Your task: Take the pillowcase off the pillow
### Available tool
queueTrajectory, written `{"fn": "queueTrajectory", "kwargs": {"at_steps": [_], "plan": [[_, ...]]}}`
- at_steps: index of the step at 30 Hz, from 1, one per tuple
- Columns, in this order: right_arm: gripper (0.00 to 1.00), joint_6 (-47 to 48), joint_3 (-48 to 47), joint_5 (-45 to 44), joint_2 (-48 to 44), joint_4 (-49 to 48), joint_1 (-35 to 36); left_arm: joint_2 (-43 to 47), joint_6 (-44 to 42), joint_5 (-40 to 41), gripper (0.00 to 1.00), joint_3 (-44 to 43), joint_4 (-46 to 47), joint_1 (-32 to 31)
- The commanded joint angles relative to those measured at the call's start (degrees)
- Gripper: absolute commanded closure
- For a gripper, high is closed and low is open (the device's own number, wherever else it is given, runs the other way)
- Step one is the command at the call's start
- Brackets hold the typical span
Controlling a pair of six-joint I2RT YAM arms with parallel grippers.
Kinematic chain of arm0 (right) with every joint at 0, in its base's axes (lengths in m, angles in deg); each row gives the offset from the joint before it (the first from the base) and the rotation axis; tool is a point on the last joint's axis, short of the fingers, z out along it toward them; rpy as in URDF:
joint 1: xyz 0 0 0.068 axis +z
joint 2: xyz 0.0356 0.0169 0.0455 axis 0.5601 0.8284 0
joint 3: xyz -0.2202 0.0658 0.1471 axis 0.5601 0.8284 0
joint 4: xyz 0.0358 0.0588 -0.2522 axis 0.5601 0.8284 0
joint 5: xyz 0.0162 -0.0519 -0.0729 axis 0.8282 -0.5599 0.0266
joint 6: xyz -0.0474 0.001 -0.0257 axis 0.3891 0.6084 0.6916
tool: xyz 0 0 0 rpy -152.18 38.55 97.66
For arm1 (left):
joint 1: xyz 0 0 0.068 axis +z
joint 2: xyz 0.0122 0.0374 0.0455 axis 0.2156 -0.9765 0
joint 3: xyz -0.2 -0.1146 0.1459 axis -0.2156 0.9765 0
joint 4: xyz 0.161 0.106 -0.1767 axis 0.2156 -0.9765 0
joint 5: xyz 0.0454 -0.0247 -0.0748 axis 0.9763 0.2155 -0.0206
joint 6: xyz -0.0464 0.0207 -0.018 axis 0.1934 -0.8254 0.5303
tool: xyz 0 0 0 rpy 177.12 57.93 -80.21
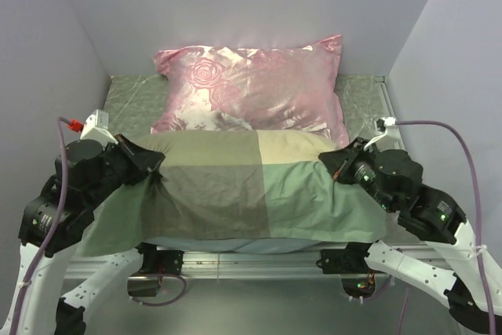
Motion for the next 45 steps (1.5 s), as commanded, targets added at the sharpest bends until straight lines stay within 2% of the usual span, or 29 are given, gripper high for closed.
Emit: {"fn": "queueTrajectory", "kwargs": {"at_steps": [1,3,7,10,11,16,17,20,22,23,26,31,33,36,38,41,45], "plan": [[0.98,2.55,-5.47,-2.22,4.19,-1.85,0.19,-4.14,2.68,-8.82,0.97,-2.13,7.59,0.0],[0.99,2.38,-4.25,-1.43,5.78,-4.13,0.11,-6.51,6.35,-12.24,0.99,-1.16,10.57,0.0],[1.0,0.54,-0.03,0.67,7.46,-7.74,0.19,-5.56,9.89,-12.26,1.0,1.56,15.94,0.0],[1.0,0.7,3.49,2.17,6.76,-9.5,0.19,-4.95,9.28,-11.12,1.0,2.61,13.85,0.0],[0.93,1.14,4.02,2.26,6.93,-9.41,0.19,-3.29,9.54,-11.11,1.0,4.01,13.93,-0.08],[0.77,2.37,9.02,1.12,9.83,-11.61,0.19,-0.9,13.5,-12.43,1.0,15.61,16.83,0.09],[0.67,2.55,9.64,0.68,10.53,-11.87,0.19,-1.07,13.59,-11.21,1.0,16.32,16.57,0.09],[0.51,4.13,11.14,-0.98,12.03,-12.75,0.89,0.32,14.55,-8.93,1.0,19.14,16.91,0.0],[0.43,5.01,10.53,-3.17,11.16,-12.41,3.86,0.51,14.64,-8.48,1.0,20.02,17.09,0.0],[0.34,5.36,10.09,-4.06,10.72,-12.4,5.1,0.42,14.47,-8.56,1.0,20.02,16.74,0.0],[0.25,6.5,7.54,-8.88,10.01,-11.0,10.81,0.59,14.64,-8.3,1.0,19.94,16.47,0.0],[0.21,5.9,4.38,-18.99,12.2,-7.57,20.04,1.03,14.73,-7.42,1.0,18.97,15.68,0.0],[0.2,5.45,3.5,-22.15,13.78,-6.87,25.84,1.3,14.55,-7.42,1.0,18.88,15.6,0.0],[0.16,4.31,0.87,-30.59,17.02,-2.85,30.42,1.12,14.29,-7.42,1.0,18.97,15.42,0.0],[0.15,6.49,-0.45,-30.18,18.0,-2.73,30.78,1.21,14.03,-7.6,0.99,18.97,15.16,0.0],[0.14,11.6,-0.02,-25.71,18.71,-8.0,34.46,1.3,13.76,-6.99,0.99,18.53,14.81,0.0],[0.13,14.23,0.59,-24.19,24.49,-9.59,39.02,1.3,13.5,-7.25,1.0,18.35,14.8,0.0]]}}
